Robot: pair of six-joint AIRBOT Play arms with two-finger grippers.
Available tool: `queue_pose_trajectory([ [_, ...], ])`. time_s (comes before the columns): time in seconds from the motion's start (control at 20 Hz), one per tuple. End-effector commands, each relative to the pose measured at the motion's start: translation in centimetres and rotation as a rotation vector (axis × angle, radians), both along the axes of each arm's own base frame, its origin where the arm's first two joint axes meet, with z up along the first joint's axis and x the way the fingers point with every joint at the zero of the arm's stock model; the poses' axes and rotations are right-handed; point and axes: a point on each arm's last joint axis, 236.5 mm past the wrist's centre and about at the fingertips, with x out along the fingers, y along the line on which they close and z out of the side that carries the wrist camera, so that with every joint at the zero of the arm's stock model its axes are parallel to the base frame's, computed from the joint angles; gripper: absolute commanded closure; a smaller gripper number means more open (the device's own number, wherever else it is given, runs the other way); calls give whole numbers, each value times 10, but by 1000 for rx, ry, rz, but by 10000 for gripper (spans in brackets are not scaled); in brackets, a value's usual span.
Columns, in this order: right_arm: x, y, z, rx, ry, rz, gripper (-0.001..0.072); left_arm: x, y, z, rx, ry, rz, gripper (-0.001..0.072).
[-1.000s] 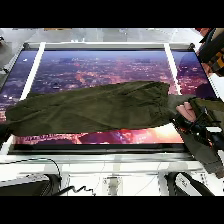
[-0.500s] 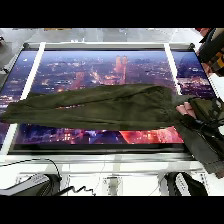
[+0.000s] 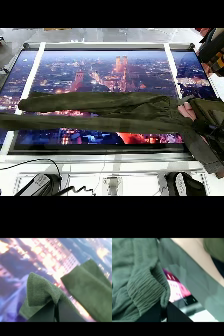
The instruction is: Fold the clothes and pants, and hang the long-sleeved shirts on hangers.
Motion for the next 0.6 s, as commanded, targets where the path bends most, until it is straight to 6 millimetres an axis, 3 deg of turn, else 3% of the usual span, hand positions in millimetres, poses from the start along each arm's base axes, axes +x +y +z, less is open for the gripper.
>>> queue_pose_trajectory([
  [0.0,41,-11,3,59,-115,-82,686,38,3,3,14,-53,37,683],
  [0.2,98,-13,-20,174,-131,-104,686,105,-17,-21,-17,-2,-45,683],
  [0.4,189,-2,-27,193,-198,-87,686,165,-35,-51,-100,14,-80,682],
  [0.55,251,0,-38,247,-242,-155,686,191,-45,-60,-121,-3,-91,679],
])
